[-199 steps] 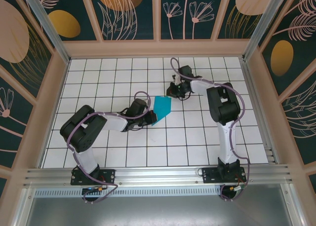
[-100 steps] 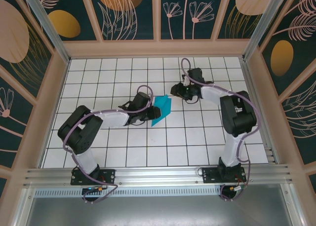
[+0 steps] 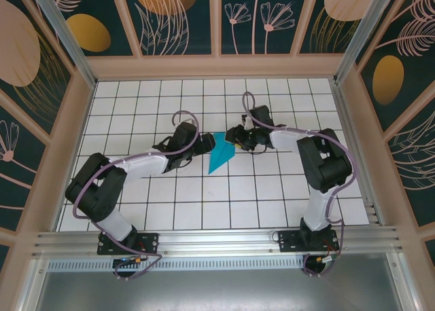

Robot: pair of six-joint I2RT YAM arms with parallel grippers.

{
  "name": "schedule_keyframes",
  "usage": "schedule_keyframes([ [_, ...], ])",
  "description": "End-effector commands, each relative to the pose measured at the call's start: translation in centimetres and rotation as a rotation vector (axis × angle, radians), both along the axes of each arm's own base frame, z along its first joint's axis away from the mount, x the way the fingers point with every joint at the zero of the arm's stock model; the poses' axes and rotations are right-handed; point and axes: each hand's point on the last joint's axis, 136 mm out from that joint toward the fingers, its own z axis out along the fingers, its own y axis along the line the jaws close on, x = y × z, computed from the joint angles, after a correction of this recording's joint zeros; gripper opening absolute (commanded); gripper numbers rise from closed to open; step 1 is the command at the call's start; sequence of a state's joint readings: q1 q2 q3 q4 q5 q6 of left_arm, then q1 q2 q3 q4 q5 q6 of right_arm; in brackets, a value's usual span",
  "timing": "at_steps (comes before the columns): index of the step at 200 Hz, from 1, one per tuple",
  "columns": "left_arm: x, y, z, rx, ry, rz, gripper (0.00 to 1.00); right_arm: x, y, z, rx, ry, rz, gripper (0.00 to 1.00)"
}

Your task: Fold a paper plane with a square sheet of paper (pick it up from the middle)

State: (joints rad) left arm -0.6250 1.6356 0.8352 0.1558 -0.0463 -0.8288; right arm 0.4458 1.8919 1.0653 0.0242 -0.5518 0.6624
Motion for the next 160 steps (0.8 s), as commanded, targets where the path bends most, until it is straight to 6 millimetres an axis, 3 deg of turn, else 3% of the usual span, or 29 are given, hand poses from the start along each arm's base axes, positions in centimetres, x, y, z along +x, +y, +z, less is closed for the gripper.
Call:
schedule_keyframes([
  [1,0.4,1.7,0.8,0.010,-0.033,0.056,0.88,0.7,1.0,-0.1,0.012,-0.001,0.000,0.43],
  [29,0.4,2.4,0.6,0.008,-0.032,0.067,0.98,0.7,1.3,-0.8,0.013,0.015,0.005,0.40],
  [160,0.6,2.8,1.5,-0.104,-0.049,0.034,0.99,-0.4,3.4,-0.5,0.144,0.020,0.083,0.32],
])
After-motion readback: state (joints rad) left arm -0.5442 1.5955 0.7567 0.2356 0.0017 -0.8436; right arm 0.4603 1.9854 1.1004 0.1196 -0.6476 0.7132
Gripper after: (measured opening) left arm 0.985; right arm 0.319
